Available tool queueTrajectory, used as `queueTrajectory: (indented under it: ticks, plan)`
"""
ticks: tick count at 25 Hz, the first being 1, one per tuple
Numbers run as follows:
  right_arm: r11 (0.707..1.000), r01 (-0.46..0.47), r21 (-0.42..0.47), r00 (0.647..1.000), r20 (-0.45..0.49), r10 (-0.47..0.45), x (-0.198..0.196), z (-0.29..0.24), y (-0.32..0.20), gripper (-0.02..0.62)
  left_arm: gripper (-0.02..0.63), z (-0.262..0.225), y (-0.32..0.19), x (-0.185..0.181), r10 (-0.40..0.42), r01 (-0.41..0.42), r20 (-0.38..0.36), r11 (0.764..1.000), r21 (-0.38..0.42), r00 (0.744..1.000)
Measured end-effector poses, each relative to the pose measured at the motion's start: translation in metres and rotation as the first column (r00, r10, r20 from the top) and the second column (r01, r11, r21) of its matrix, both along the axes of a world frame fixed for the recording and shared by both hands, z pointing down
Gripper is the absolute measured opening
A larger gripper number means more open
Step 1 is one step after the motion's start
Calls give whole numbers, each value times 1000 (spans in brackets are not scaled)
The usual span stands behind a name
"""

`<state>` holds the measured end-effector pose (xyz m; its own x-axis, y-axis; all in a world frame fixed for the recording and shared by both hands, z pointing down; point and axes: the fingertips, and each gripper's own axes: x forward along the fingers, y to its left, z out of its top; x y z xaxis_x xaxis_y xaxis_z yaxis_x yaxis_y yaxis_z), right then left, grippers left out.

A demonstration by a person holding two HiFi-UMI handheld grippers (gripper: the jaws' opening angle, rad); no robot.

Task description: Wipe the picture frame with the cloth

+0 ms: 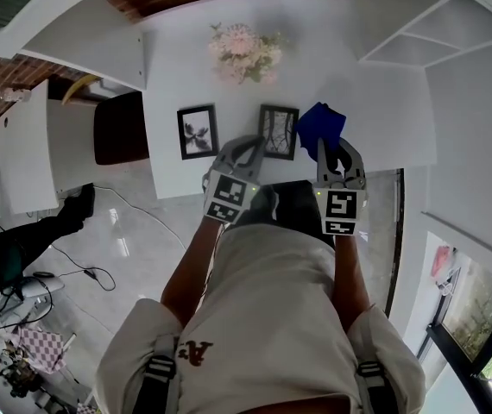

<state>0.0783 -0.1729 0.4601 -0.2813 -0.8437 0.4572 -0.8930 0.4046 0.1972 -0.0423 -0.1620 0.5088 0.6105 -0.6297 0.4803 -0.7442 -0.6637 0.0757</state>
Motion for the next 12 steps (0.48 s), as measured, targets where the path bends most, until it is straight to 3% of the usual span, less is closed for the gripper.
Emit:
queueTrajectory:
  ticks: [5,12]
  plan:
    - [1000,-5,29,999,53,4,-9,-26,5,26,0,-40,-6,-1,10,-7,-38,997,74,999]
    - [998,-19,53,999,30,17,-12,-47,10,23,0,-78,-9,0,22,-9,-87,989,145,996]
